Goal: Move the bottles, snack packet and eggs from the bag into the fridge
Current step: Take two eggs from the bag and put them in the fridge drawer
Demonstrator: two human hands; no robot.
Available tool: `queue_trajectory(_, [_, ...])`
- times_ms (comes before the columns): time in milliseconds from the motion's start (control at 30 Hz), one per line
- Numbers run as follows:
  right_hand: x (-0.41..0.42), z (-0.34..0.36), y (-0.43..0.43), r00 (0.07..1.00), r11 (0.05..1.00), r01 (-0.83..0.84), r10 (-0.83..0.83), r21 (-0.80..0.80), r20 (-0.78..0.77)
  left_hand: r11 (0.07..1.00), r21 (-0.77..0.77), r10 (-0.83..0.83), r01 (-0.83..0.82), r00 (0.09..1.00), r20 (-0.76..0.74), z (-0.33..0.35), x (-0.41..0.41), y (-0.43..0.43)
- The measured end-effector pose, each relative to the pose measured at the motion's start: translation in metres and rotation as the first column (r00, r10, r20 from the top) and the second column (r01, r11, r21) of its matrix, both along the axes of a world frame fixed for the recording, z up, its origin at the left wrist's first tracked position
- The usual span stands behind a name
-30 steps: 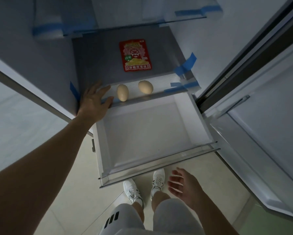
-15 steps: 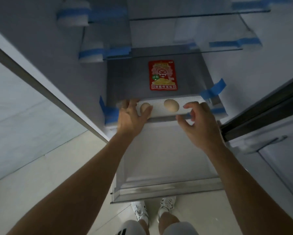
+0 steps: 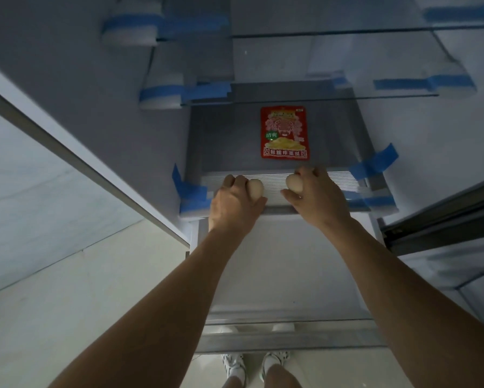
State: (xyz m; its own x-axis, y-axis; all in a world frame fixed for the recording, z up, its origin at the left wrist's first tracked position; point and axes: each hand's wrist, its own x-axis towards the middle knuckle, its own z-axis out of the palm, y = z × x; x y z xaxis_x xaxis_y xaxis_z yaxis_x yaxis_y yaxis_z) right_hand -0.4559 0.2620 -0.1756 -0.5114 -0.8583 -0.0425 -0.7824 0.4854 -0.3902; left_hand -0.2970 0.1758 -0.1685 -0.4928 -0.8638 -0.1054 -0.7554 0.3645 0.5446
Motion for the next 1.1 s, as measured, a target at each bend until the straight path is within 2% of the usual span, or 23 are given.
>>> queue_trajectory(100, [-0.003,-0.002,0.000,0.996,1.000,0.007,-0.005,-0.019,0.091,1.000,-0.007,-0.013,0.013,1.000,0.004,-0.001,-0.005,-0.002])
queue_trajectory(167, [-0.006,0.002,0.003,0.977,0.994,0.065,-0.047,-0.083,0.208,0.999,0.037,0.014,-0.011,0.997,-0.074,-0.001,-0.007,-0.003])
queue_trajectory(300, [0.001,0.021,0.023,0.899,0.957,0.203,-0.099,-0.205,0.426,0.974,0.225,0.107,-0.039,0.949,-0.296,0.007,-0.004,0.010])
queue_trajectory(400, [0.010,0.032,0.047,0.839,0.920,0.259,-0.064,-0.293,0.540,0.934,0.350,0.226,-0.073,0.878,-0.421,0.024,0.003,0.034])
queue_trajectory(467, [0.014,0.034,0.065,0.805,0.907,0.267,-0.024,-0.326,0.593,0.900,0.434,0.267,-0.038,0.835,-0.481,0.034,0.012,0.052])
queue_trajectory(533, [0.020,0.031,0.083,0.753,0.900,0.288,-0.003,-0.326,0.658,0.869,0.493,0.253,0.033,0.828,-0.500,0.036,0.023,0.070])
queue_trajectory(633, [0.032,0.018,0.106,0.730,0.901,0.300,-0.005,-0.314,0.683,0.837,0.545,0.238,0.048,0.865,-0.442,0.019,0.037,0.086])
queue_trajectory(767, [0.049,-0.009,0.125,0.749,0.899,0.330,-0.063,-0.289,0.660,0.805,0.591,0.276,-0.046,0.911,-0.305,-0.024,0.052,0.094])
queue_trajectory(900, [0.052,-0.045,0.131,0.788,0.953,0.284,-0.170,-0.106,0.591,0.821,0.566,0.213,-0.071,0.959,-0.189,-0.061,0.061,0.091])
queue_trajectory(1000, [0.048,-0.069,0.127,0.799,0.980,0.193,-0.189,0.054,0.570,0.845,0.529,0.152,-0.074,0.983,-0.107,-0.077,0.062,0.087])
queue_trajectory(1100, [0.046,-0.089,0.118,0.806,0.977,0.106,-0.193,0.185,0.559,0.857,0.502,0.165,-0.115,0.985,-0.058,-0.094,0.061,0.085])
